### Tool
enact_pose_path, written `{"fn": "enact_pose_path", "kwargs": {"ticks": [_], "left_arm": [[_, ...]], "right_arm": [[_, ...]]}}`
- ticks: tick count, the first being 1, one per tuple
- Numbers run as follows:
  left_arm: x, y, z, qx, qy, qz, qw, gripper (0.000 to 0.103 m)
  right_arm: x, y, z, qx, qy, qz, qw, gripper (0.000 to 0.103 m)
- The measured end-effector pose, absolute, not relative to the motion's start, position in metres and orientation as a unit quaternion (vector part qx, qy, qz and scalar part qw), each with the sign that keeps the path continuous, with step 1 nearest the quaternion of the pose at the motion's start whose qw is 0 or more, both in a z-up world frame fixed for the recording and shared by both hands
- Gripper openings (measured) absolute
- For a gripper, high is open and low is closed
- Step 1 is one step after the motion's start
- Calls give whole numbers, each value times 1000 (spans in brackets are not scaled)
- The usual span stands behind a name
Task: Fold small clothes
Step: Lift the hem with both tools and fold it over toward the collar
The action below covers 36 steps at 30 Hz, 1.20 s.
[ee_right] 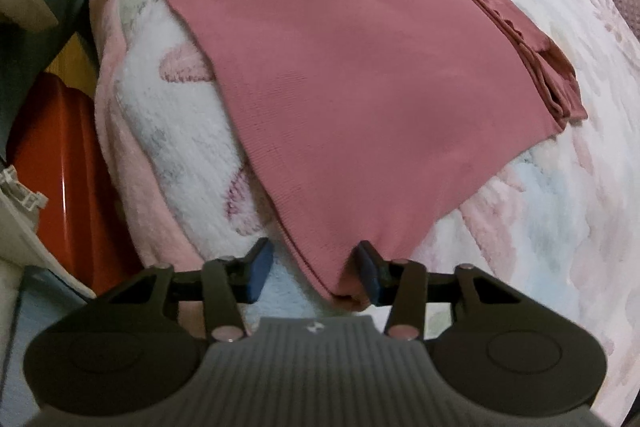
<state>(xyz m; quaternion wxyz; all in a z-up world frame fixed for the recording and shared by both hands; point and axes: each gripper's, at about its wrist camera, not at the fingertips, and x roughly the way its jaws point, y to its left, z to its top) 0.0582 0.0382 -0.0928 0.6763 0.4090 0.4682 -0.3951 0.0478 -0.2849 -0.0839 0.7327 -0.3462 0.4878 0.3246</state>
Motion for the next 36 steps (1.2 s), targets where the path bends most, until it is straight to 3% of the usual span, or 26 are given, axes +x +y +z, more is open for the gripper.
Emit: {"fn": "enact_pose_path", "kwargs": {"ticks": [2,3,5,20,29,36], "left_arm": [[63,39,-86,401,472,-396,678,8],[65,40,-83,399,470,-395,681,7],[69,43,-72,390,467,-395,688,6],[174,37,30,319,419,-330,783,5],[295,22,44,300,411,-291,810,5],[389,14,18,292,437,-272,806,5]], "right_arm": [[51,-284,-82,-349,489,324,731,19],[52,-285,-80,-351,487,319,733,5],[57,-287,-71,-337,488,318,740,0],[142,-315,36,-267,436,236,826,0],[269,-331,55,-234,431,204,847,0],[383,-337,30,-216,453,204,840,0]]}}
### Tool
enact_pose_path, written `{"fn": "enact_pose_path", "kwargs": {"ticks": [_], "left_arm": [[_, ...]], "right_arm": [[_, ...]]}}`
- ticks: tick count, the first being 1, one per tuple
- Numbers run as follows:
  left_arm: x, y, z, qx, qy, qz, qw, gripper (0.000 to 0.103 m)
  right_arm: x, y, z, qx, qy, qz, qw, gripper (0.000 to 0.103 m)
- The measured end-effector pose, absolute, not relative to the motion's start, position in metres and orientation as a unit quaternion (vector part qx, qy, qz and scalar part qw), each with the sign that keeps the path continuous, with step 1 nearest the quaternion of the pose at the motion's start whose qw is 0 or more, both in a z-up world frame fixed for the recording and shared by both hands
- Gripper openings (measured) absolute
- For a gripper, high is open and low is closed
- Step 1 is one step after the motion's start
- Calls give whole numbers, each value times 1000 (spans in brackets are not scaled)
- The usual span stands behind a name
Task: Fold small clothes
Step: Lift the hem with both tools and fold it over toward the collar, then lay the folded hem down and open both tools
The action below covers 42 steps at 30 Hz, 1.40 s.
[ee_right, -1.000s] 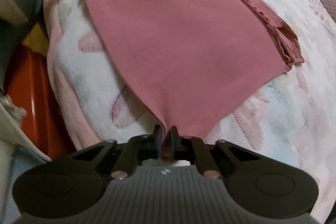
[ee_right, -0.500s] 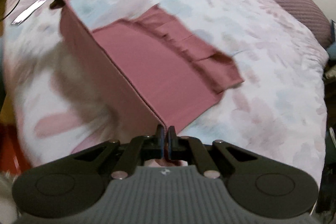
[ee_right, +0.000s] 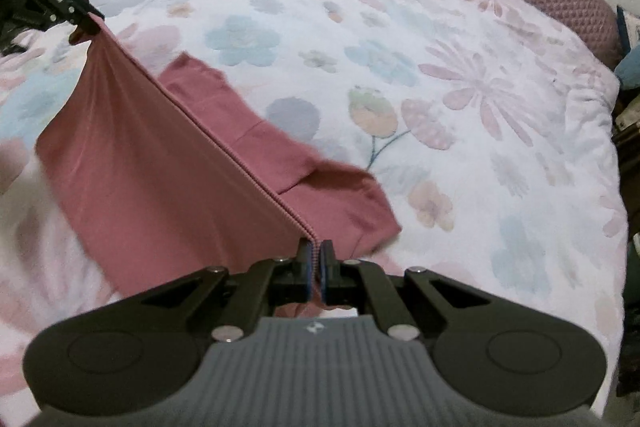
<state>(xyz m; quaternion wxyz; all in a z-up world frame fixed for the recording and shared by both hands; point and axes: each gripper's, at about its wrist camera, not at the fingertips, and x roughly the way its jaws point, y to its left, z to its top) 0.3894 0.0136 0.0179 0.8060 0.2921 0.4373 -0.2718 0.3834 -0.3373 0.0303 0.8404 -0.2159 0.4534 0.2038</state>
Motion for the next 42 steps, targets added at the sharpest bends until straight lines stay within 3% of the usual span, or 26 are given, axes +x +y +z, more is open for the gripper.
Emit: {"fn": "enact_pose_path", "kwargs": {"ticks": [12,15,18,22,24,26,27,29,33,35,36,37,38,39,42], "left_arm": [[482,12,-77,251,483,-272,794,6],[490,19,-89,238,481,-251,806,17],[499,30,-90,208,474,-225,825,20],[494,46,-76,174,457,-208,847,21],[487,54,-66,145,457,-220,849,28],[482,61,-61,118,457,-220,854,43],[481,65,-61,102,458,-218,856,46],[481,70,-67,64,465,-208,858,46],[481,77,-86,1,471,-190,862,46],[484,75,-96,-4,476,-170,863,44],[485,76,-99,-14,476,-170,863,41],[485,77,-99,-20,473,-168,865,30],[484,77,-98,-25,467,-165,868,14],[483,77,-96,-29,461,-165,871,6],[473,77,-80,-28,426,-177,887,6]], "right_arm": [[515,-341,-87,-178,504,177,826,0],[517,-343,-105,-169,506,173,828,0],[517,-349,-108,-165,485,142,847,15],[514,-365,-94,-121,465,109,870,17],[508,-374,-86,-90,467,115,872,18],[500,-382,-81,-62,474,115,871,26],[496,-385,-81,-48,476,113,871,34],[492,-390,-84,-15,480,105,871,34],[489,-397,-96,52,481,80,872,34],[491,-399,-104,78,483,72,869,25],[492,-399,-108,89,486,69,867,9],[492,-401,-111,102,488,68,864,0],[491,-401,-111,111,485,70,865,0],[487,-399,-107,107,474,72,871,0],[474,-395,-89,81,436,76,893,0]]}}
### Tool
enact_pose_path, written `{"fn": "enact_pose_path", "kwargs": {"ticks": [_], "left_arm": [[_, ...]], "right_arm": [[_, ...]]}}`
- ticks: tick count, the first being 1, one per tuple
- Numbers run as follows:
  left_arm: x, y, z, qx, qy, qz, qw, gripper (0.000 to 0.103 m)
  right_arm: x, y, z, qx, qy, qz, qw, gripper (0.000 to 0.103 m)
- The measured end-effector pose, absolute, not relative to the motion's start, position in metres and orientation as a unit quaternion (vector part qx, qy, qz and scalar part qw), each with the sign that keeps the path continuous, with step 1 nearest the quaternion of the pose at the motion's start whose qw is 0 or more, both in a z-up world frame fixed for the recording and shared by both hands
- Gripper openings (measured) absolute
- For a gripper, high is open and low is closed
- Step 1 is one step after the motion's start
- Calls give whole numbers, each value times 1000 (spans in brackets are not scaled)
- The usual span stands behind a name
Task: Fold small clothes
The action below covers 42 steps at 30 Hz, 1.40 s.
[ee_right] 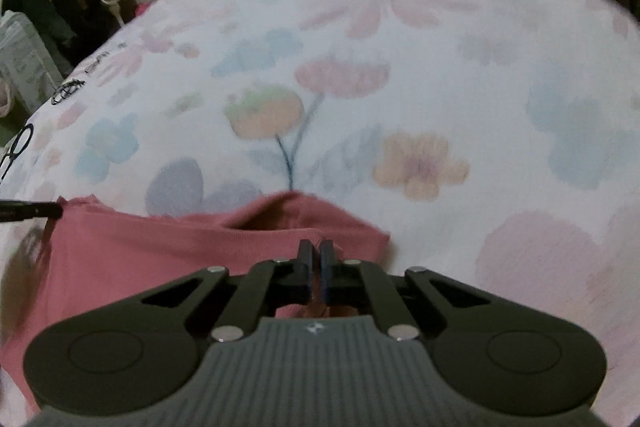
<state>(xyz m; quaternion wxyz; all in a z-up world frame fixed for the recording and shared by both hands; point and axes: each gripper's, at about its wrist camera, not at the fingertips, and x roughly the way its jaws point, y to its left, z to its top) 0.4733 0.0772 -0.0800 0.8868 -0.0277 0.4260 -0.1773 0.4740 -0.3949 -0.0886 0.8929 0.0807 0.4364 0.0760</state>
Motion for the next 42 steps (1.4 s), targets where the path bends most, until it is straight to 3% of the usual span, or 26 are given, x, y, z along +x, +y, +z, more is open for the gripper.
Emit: {"fn": "enact_pose_path", "kwargs": {"ticks": [6,12,14,16,17,22,23,26,27,29,33,37,42], "left_arm": [[474,76,-71,-14,404,-166,900,5],[485,67,-99,-12,433,-138,891,10],[482,70,-98,-17,428,-130,894,19],[477,75,-92,-17,428,-133,894,19],[473,77,-87,-17,426,-132,895,20],[440,83,-66,-13,433,-147,889,21],[433,82,-64,-11,436,-151,887,23],[403,84,-59,-28,448,-165,878,38],[394,85,-59,-37,450,-169,876,41],[373,85,-61,-52,455,-176,871,56],[342,84,-74,-66,477,-173,859,61],[327,90,-93,-115,499,-152,845,67],[310,101,-124,-191,494,-131,838,67]], "right_arm": [[472,-401,-62,74,389,69,916,0],[494,-398,-101,69,431,42,899,0],[492,-401,-107,86,435,37,896,4],[485,-400,-104,86,430,36,898,8],[481,-399,-101,75,428,34,900,16],[450,-393,-80,52,434,35,899,18],[441,-392,-77,54,438,40,897,18],[408,-391,-70,67,450,59,888,33],[395,-389,-69,73,456,63,885,34],[373,-385,-72,76,467,67,879,34],[331,-380,-83,89,482,54,870,36],[298,-378,-99,124,484,35,866,47],[275,-395,-126,238,472,5,849,48]]}}
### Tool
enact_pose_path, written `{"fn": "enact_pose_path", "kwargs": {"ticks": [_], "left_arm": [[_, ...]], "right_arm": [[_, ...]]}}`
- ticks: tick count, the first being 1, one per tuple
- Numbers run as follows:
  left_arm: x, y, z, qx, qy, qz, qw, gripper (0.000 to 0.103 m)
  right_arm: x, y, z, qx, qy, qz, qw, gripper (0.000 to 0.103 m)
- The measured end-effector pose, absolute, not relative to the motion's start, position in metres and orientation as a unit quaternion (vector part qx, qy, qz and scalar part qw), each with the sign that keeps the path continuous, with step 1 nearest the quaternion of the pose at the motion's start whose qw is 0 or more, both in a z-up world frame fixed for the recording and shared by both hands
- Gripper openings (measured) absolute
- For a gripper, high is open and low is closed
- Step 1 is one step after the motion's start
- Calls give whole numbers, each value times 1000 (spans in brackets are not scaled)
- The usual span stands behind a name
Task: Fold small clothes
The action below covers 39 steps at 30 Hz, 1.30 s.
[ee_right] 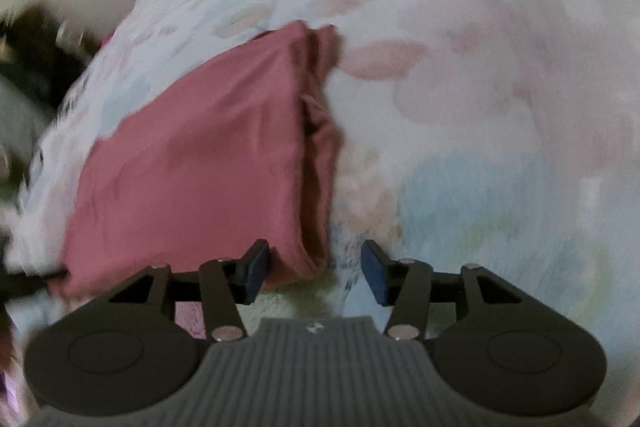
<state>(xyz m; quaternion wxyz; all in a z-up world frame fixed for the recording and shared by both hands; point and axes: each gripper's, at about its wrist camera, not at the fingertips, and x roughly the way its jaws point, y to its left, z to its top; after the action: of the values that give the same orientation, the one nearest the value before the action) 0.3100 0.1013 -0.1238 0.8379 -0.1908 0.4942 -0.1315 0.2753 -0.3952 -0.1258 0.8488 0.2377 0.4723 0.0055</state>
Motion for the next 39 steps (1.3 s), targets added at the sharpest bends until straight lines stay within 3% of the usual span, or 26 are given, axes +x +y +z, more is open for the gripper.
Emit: {"fn": "enact_pose_path", "kwargs": {"ticks": [3,6,8,10,15,28,33,39], "left_arm": [[305,102,-131,-221,482,-122,839,65],[305,93,-129,-198,473,-121,850,50],[303,87,-126,-184,470,-127,854,26],[302,81,-122,-171,467,-131,858,14],[295,76,-104,-151,449,-118,873,10],[278,94,-37,-121,464,-145,866,8],[252,93,-53,-87,482,-146,860,8],[259,88,-97,-85,512,-121,846,8]], "right_arm": [[271,-395,-136,265,464,4,845,50],[268,-392,-141,270,459,-4,846,34],[267,-391,-139,266,456,-7,849,22],[263,-388,-134,254,452,-1,855,7],[260,-382,-113,228,429,0,874,1],[226,-397,-30,255,397,12,882,0],[186,-390,-31,242,428,11,871,0],[177,-381,-77,221,463,-8,859,0]]}}
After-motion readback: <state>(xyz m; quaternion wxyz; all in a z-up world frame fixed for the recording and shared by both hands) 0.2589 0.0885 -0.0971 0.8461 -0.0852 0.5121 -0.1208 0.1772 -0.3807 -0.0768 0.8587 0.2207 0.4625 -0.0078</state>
